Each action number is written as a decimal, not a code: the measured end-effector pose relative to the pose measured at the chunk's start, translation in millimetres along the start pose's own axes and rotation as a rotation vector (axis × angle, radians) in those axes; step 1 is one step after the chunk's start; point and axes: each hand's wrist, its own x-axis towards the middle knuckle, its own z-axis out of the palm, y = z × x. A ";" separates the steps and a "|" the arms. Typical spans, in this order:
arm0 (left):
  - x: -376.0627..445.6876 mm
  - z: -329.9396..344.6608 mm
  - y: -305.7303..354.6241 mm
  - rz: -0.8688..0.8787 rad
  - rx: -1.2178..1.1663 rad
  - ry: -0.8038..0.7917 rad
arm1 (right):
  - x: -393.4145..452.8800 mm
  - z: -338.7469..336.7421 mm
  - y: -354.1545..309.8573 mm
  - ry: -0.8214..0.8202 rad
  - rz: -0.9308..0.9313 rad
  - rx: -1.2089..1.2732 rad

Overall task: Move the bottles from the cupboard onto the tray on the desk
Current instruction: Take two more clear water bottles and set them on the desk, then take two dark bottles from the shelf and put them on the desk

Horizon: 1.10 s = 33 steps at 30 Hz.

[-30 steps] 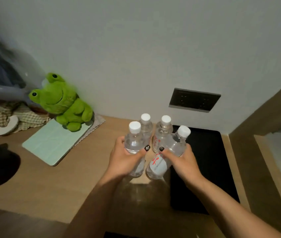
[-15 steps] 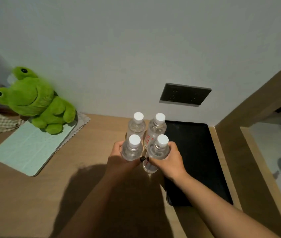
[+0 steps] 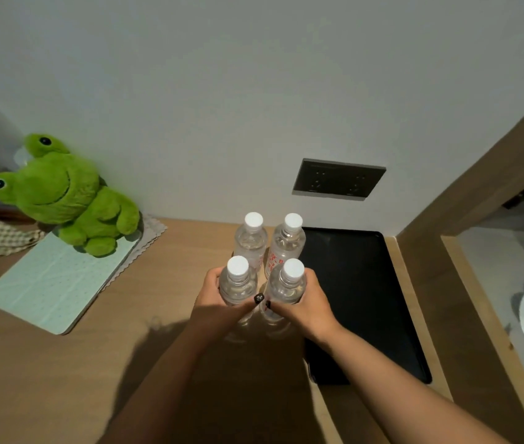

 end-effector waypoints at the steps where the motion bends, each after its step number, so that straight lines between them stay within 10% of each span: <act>1: 0.7 -1.0 3.4 0.013 0.003 0.001 | -0.8 -0.9 -1.2 -0.004 -0.002 -0.013; 10: -1.7 -9.1 78.3 0.217 -0.036 -0.010 | -31.6 -33.1 -21.7 0.001 -0.137 -0.155; 23: -31.3 80.8 146.5 0.681 0.585 -0.287 | -101.1 -106.5 -5.7 0.406 -0.183 -0.540; 33: -82.7 179.3 131.2 0.688 0.802 -0.577 | -172.1 -167.7 68.8 0.496 -0.033 -0.632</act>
